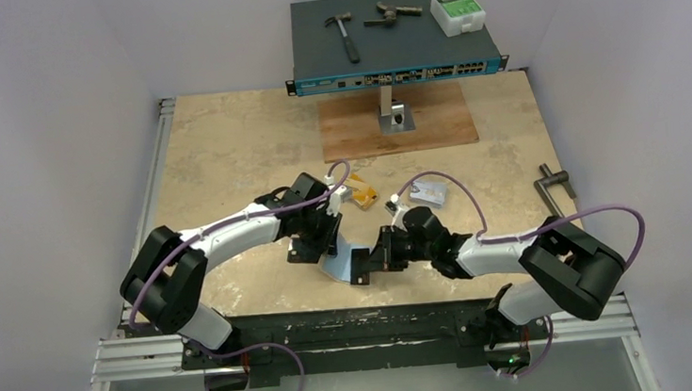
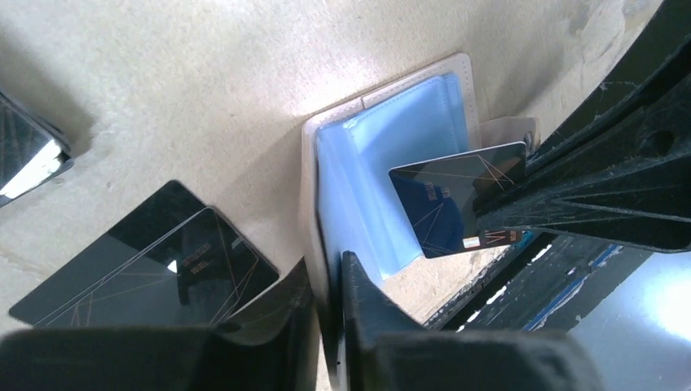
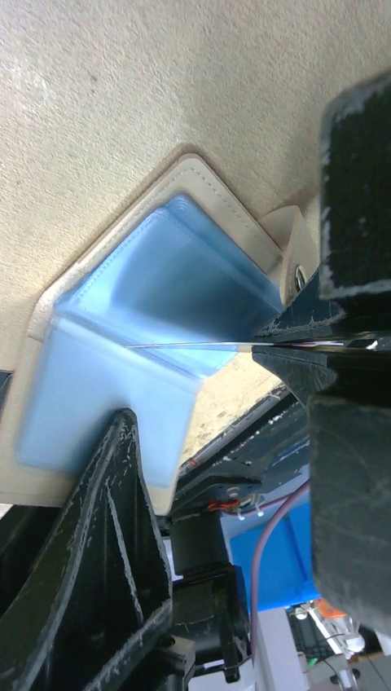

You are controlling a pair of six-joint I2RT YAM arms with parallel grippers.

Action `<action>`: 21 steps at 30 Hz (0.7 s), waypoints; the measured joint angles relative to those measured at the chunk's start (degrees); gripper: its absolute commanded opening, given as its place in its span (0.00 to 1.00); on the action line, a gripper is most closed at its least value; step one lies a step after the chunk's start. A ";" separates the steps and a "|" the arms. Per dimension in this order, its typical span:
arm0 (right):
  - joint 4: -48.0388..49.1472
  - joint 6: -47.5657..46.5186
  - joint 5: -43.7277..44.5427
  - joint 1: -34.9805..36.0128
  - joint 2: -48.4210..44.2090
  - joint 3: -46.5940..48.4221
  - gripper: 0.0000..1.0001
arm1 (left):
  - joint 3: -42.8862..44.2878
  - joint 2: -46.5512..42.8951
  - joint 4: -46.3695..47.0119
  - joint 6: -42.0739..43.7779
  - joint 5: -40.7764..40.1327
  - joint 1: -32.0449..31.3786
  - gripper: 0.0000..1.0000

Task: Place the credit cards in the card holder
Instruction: Pick up the card holder from the center of the board.

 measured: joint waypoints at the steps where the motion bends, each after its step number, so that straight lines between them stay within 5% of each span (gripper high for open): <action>1: -0.13 0.02 0.26 -0.04 -0.11 0.00 0.00 | 0.00 0.33 0.07 -0.13 0.61 0.00 0.00; 9: -0.76 0.48 -0.52 -4.87 -7.45 -2.23 0.00 | 0.76 1.53 2.14 -4.11 15.13 3.39 0.00; 21: -5.40 -5.03 5.14 -7.06 -45.64 -1.51 0.00 | 21.11 -11.56 -2.14 -4.11 33.68 5.84 0.00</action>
